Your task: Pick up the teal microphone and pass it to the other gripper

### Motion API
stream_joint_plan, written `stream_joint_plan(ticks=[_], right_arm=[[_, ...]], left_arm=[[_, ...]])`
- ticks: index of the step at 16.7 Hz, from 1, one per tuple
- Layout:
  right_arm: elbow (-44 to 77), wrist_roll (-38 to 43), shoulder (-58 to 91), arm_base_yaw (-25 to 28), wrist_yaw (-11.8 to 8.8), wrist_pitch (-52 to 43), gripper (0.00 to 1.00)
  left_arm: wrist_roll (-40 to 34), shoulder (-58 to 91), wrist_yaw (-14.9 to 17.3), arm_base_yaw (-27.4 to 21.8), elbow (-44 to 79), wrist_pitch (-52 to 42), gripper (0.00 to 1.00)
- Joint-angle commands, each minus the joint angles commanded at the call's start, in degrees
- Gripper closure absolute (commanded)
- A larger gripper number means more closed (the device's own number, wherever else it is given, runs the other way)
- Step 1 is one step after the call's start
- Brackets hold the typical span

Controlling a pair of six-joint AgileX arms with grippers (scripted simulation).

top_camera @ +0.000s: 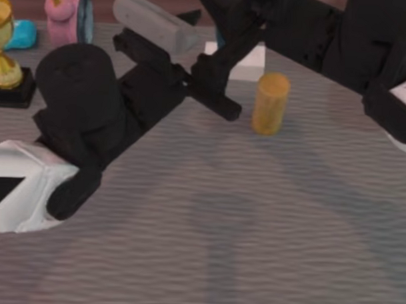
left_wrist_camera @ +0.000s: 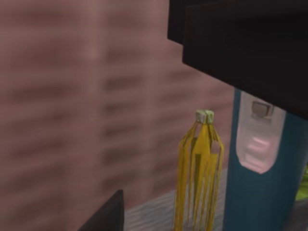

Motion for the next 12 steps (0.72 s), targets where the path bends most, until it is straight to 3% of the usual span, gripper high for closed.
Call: stream_joint_plan(ticks=[3, 9, 12], right_arm=[[0.03, -0.10, -0.85, -0.67, -0.01, 0.01, 1.00], [-4.23, -0.15, -5.29, -5.68, -5.78, 0.13, 1.00], [-5.16, -0.31, -6.17, -6.85, -6.88, 0.12, 1.00]], left_arm=[[0.68, -0.33, -0.73, 0.83, -1.49, -0.12, 0.00], [0.51, -12.86, 0.82, 3.61, -13.35, -0.74, 0.00], [0.44, -14.88, 1.20, 4.10, -15.34, -0.72, 0.00]])
